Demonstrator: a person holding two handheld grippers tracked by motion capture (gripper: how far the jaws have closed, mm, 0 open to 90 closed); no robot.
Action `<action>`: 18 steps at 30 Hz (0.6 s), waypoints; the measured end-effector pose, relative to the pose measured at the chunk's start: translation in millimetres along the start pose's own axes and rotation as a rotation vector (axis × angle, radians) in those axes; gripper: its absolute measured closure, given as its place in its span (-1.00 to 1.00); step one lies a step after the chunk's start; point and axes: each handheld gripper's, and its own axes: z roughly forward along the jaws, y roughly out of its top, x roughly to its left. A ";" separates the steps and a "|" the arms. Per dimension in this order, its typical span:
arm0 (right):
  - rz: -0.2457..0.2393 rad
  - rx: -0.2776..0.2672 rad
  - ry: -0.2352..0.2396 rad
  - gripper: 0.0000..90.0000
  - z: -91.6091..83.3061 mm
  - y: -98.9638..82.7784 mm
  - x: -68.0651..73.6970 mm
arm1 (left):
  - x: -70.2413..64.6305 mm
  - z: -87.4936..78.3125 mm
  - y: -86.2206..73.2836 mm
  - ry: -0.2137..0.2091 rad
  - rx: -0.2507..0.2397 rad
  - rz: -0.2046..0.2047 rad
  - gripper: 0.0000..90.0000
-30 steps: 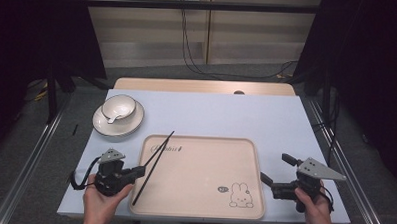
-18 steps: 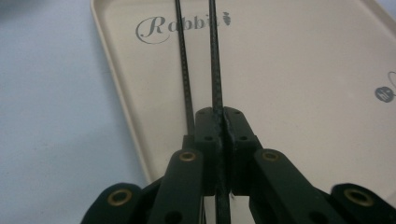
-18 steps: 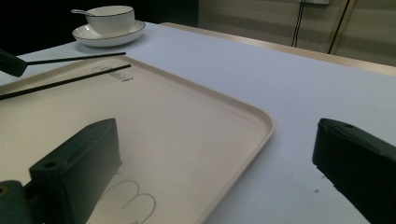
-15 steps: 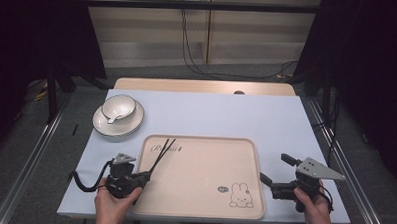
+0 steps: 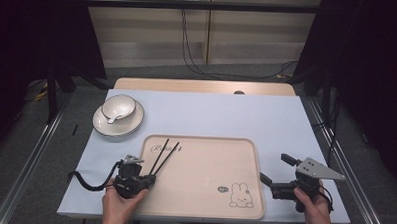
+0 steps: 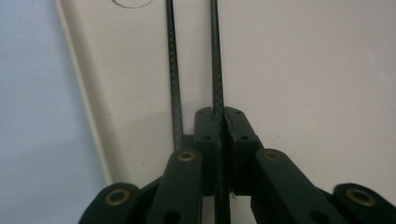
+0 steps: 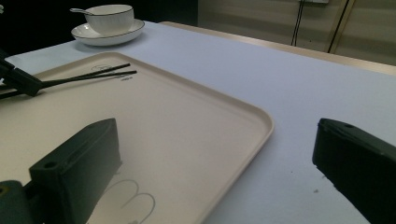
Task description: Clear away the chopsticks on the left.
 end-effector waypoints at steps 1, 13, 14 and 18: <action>0.002 0.002 0.000 -0.99 0.1 0.0 0.1 | -0.1 -0.1 0.1 -0.007 0.002 -0.001 0.77; 0.000 -0.003 0.001 -0.99 -0.1 0.0 -0.1 | 8.5 -21.2 4.8 -0.048 -0.171 0.158 -0.09; 0.000 -0.004 0.001 -0.99 -0.4 0.1 -0.1 | 10.5 -25.1 4.2 -0.044 -0.193 0.180 -0.22; 0.006 -0.007 -0.005 -0.99 -1.1 0.0 -0.5 | 25.3 -42.3 2.4 -0.034 -0.269 0.213 -0.66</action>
